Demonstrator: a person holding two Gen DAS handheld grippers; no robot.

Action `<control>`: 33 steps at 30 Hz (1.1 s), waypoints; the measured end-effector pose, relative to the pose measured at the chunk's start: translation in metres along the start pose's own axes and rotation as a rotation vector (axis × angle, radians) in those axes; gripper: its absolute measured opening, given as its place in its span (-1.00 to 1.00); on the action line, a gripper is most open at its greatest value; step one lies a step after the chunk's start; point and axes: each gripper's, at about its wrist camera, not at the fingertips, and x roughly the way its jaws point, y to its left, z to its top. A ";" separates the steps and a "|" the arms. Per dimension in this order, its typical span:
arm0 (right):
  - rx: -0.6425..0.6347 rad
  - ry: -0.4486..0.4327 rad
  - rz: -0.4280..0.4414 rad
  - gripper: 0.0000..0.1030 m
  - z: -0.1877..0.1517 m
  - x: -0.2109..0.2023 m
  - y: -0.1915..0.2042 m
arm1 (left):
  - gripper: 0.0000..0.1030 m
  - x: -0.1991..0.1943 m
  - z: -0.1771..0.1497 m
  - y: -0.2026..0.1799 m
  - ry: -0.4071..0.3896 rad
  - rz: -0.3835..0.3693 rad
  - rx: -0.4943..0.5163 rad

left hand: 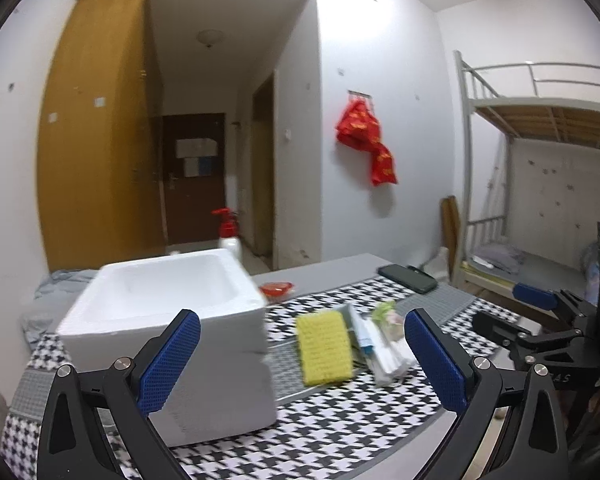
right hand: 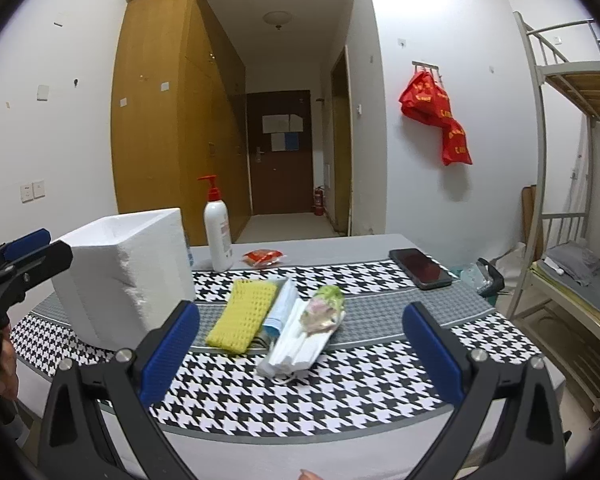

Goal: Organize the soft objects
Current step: 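Move the left gripper to the yellow foam net and close on it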

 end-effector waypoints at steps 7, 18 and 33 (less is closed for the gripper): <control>0.034 0.021 -0.037 0.99 -0.009 0.003 -0.017 | 0.98 0.023 0.001 -0.018 0.060 -0.081 -0.003; 0.060 0.051 -0.067 0.99 -0.019 0.010 -0.036 | 0.98 0.062 -0.002 -0.047 0.132 -0.125 0.033; 0.058 0.141 -0.067 0.99 -0.028 0.034 -0.050 | 0.98 0.131 -0.013 -0.049 0.292 -0.039 0.004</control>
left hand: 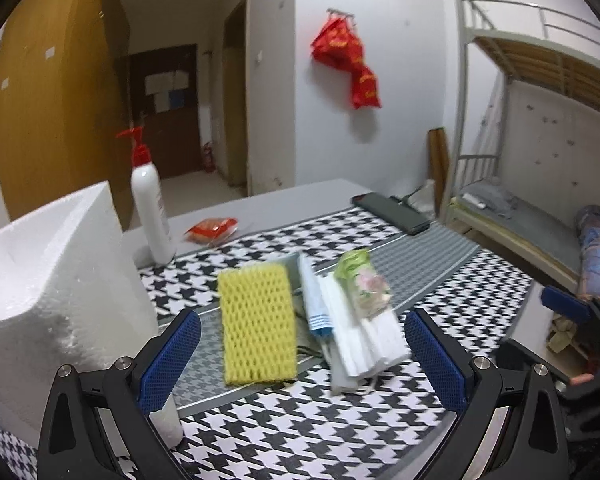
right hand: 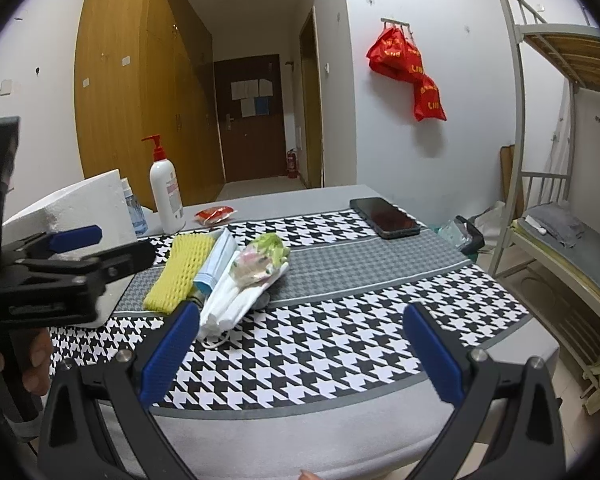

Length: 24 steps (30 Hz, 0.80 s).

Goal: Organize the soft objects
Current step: 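Move the left gripper to the yellow foam net and close on it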

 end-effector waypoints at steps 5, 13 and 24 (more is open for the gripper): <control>-0.019 0.028 0.015 0.99 0.003 0.011 0.004 | 0.98 0.015 -0.002 0.004 0.035 0.021 -0.013; -0.029 0.059 0.045 0.99 0.008 0.029 0.009 | 0.90 0.026 -0.004 0.018 0.061 0.070 -0.037; -0.029 0.083 0.076 0.99 0.009 0.045 0.014 | 0.87 0.027 -0.003 0.018 0.082 0.063 -0.029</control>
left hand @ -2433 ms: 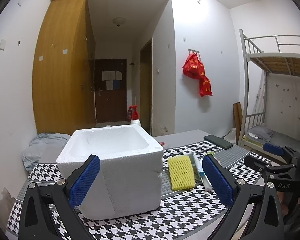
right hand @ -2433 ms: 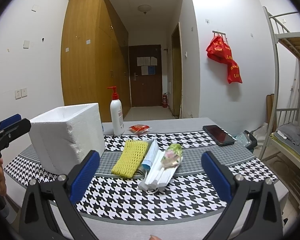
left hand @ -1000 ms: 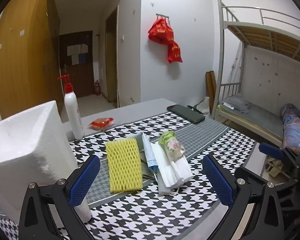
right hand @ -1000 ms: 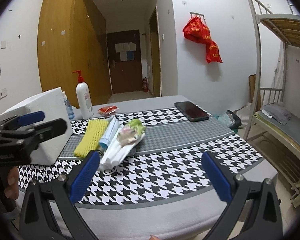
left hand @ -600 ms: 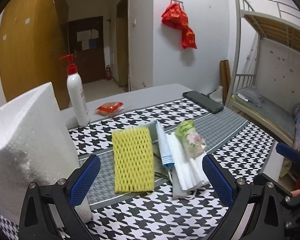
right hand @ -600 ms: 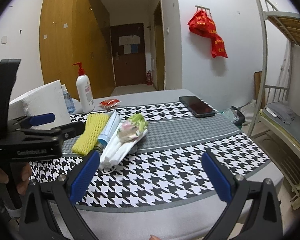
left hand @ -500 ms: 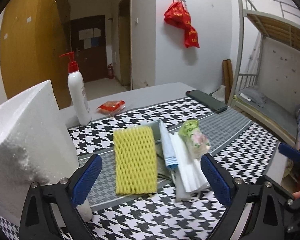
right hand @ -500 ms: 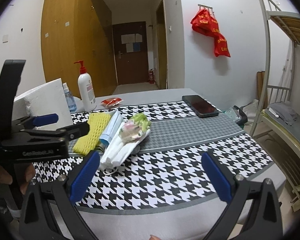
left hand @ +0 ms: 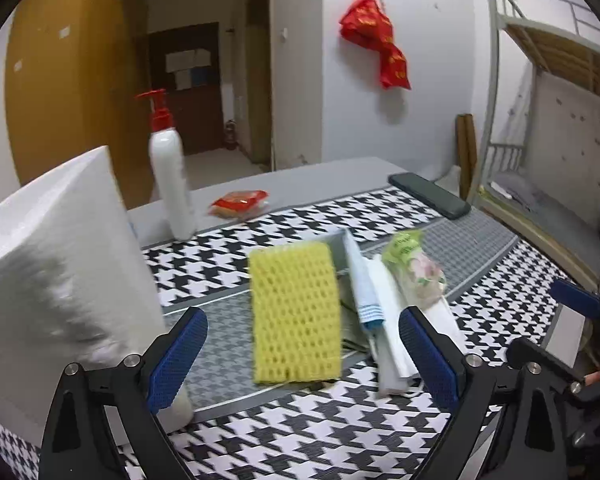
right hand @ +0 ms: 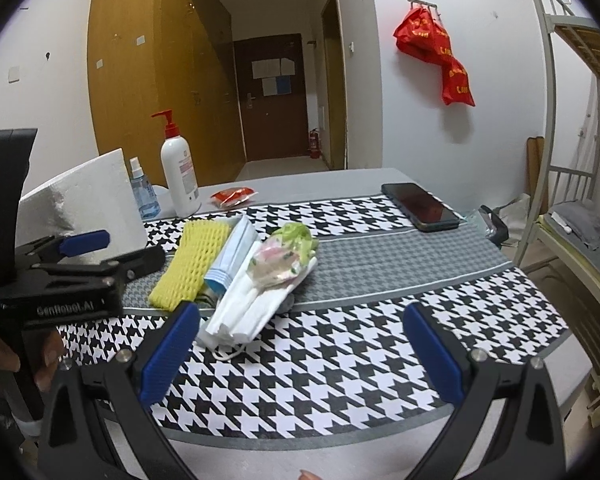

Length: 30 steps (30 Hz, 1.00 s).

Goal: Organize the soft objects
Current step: 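Move the left gripper to the yellow foam net and close on it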

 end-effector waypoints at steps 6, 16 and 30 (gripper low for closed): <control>-0.007 0.040 0.011 0.99 0.001 0.009 0.002 | 0.74 0.017 0.001 0.001 0.058 0.014 -0.006; -0.013 0.074 0.017 0.99 0.002 0.018 0.001 | 0.33 0.047 -0.006 0.011 0.160 0.018 -0.024; -0.043 0.115 0.043 0.99 0.007 0.039 0.013 | -0.28 0.061 -0.009 0.018 0.215 -0.064 -0.042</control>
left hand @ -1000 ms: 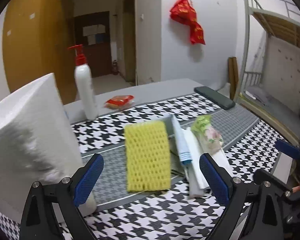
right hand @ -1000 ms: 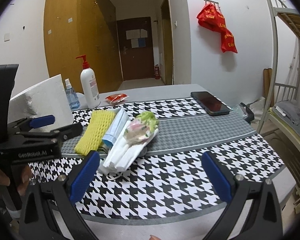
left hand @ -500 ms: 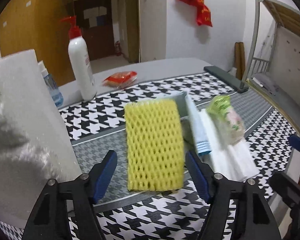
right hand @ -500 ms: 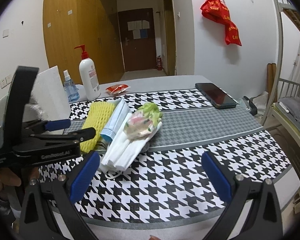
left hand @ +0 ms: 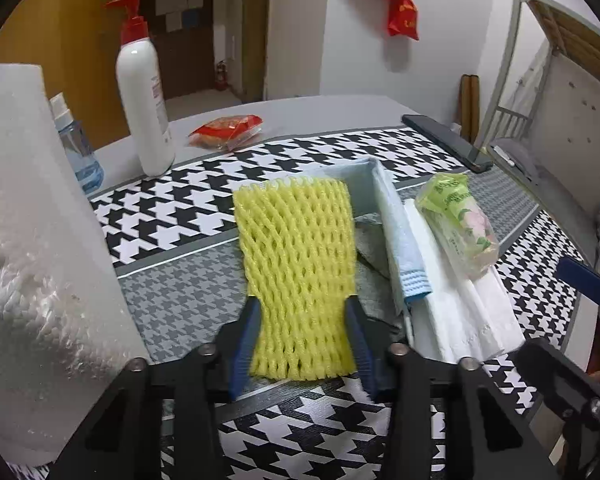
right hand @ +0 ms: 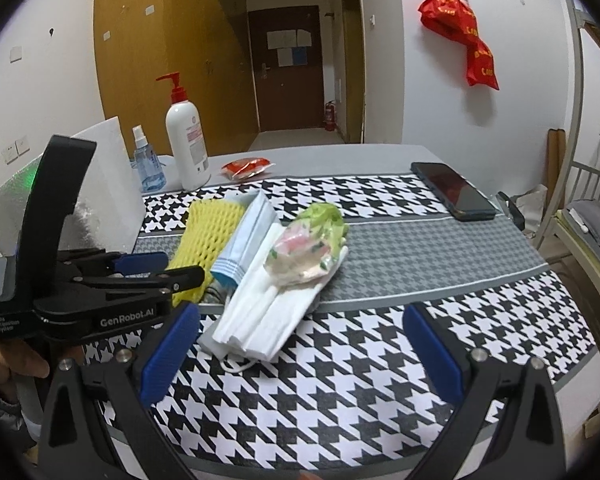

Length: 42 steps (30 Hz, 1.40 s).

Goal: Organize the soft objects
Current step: 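Move the left gripper to the yellow foam net and close on it, then lift the yellow net with the left gripper while the right gripper grasps the green snack bag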

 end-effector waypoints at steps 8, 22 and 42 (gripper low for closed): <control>-0.004 0.034 0.023 0.99 0.003 0.011 0.004 | -0.60 -0.001 -0.001 0.002 -0.032 -0.034 0.010; -0.004 0.045 -0.001 0.99 0.014 0.016 0.004 | -0.73 -0.028 -0.005 0.007 -0.152 -0.087 0.001; 0.038 0.158 -0.044 0.34 0.043 0.061 -0.008 | -0.73 -0.042 -0.011 0.009 -0.217 -0.111 -0.012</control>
